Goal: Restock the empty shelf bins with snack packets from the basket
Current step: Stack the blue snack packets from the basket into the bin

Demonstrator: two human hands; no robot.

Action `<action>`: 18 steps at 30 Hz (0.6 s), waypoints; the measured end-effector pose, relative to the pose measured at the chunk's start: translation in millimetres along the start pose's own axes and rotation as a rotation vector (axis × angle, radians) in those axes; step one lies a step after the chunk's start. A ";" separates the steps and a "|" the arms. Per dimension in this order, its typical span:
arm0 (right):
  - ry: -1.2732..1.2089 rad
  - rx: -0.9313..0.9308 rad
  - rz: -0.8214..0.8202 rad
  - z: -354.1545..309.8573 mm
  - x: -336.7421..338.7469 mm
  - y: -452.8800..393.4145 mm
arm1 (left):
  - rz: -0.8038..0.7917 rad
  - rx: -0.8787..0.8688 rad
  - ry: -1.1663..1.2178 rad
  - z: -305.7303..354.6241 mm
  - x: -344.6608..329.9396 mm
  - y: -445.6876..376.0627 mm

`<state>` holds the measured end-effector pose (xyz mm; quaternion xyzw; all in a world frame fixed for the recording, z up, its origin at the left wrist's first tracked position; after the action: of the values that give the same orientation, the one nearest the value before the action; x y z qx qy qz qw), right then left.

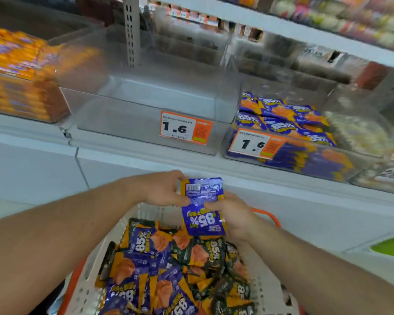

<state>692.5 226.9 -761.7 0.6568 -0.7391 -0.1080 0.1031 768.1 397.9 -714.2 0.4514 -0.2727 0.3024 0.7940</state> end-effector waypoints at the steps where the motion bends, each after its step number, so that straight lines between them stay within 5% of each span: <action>1: -0.101 0.002 -0.006 -13.4 7.6 5.5 | 0.010 -0.028 0.137 8.8 1.9 3.9; 4: -0.221 0.106 -0.020 -48.7 25.7 21.6 | 0.027 -0.142 0.492 37.4 3.3 14.3; 9: -0.230 0.225 -0.063 -94.6 44.9 49.9 | 0.168 -0.357 0.543 72.0 8.3 26.7; 12: -0.232 0.222 -0.160 -128.2 74.2 65.5 | 0.567 -0.519 0.197 85.8 20.0 35.9; 14: -0.162 0.227 -0.150 -149.9 86.5 74.2 | 0.899 -0.789 -0.051 101.2 28.2 55.5; 18: 0.319 0.249 -0.023 -169.5 68.7 90.0 | 1.227 -0.980 -0.265 119.8 29.7 69.3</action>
<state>649.0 164.7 -572.5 0.6818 -0.7134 0.0887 0.1356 718.4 327.5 -601.9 -0.1477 -0.6668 0.4751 0.5549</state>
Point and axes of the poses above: each hand's wrist, its own y-axis away from the middle knuckle, its own x-axis out of the back of the hand, z = x × y, the point moved 3 cm from there along -y, towards the middle knuckle, and after that the axes turned 12 degrees about x, right-handed, at the moved point
